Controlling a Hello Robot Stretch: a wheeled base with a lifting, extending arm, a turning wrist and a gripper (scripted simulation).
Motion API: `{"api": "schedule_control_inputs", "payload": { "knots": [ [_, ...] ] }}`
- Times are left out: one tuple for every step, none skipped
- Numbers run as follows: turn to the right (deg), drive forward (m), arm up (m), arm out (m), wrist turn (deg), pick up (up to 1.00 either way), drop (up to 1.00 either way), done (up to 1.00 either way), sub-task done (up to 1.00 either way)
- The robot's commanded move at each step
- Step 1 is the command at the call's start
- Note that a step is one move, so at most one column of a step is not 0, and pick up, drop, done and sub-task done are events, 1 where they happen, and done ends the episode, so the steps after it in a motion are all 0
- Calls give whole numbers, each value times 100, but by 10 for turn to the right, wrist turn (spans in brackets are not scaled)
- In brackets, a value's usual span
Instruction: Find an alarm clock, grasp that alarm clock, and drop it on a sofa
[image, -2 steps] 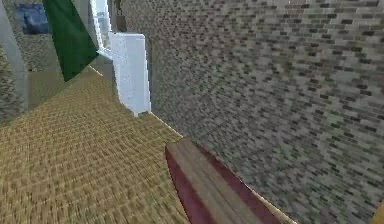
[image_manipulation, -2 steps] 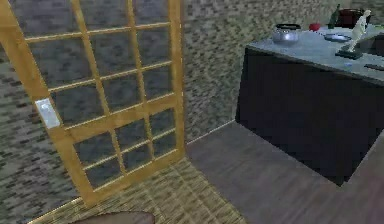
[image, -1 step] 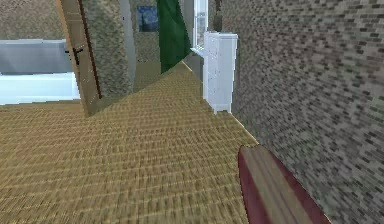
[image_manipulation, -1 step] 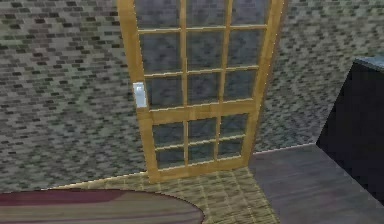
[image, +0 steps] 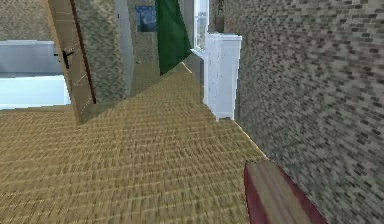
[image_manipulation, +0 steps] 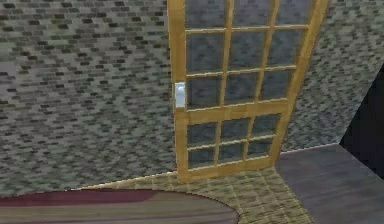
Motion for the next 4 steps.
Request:
{"api": "schedule_control_inputs", "payload": {
  "knots": [
    [-450, 0, 0, 0, 0, 0, 0, 0, 0],
    [-120, 0, 0, 0, 0, 0, 0, 0, 0],
    [0, 55, 0, 0, 0, 0, 0, 0, 0],
    [-240, 0, 0, 0, 0, 0, 0, 0, 0]
  ]
}}
